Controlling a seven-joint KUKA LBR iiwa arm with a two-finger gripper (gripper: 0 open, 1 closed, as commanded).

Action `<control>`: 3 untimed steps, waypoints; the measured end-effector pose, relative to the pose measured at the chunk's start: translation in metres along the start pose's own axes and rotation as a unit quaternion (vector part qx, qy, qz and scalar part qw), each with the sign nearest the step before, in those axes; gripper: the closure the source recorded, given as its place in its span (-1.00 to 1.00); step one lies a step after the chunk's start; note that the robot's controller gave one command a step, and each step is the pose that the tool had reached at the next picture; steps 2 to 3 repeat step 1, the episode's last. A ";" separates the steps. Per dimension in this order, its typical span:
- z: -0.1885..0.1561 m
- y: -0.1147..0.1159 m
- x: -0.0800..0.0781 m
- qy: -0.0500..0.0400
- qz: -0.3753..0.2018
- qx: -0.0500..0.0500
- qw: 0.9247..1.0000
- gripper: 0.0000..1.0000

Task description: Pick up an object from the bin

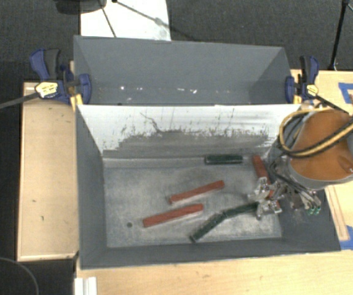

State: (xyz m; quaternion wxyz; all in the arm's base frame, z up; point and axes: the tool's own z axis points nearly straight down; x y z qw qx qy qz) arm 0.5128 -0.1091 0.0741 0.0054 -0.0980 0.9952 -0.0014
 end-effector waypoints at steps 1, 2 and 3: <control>-0.157 -0.002 -0.008 0.003 -0.016 -0.001 1.000 1.00; -0.157 -0.002 -0.008 0.003 -0.016 -0.001 1.000 1.00; -0.157 -0.002 -0.008 0.003 -0.016 -0.001 1.000 1.00</control>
Offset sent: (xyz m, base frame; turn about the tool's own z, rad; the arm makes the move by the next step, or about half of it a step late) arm 0.0000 0.0000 0.0000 0.0000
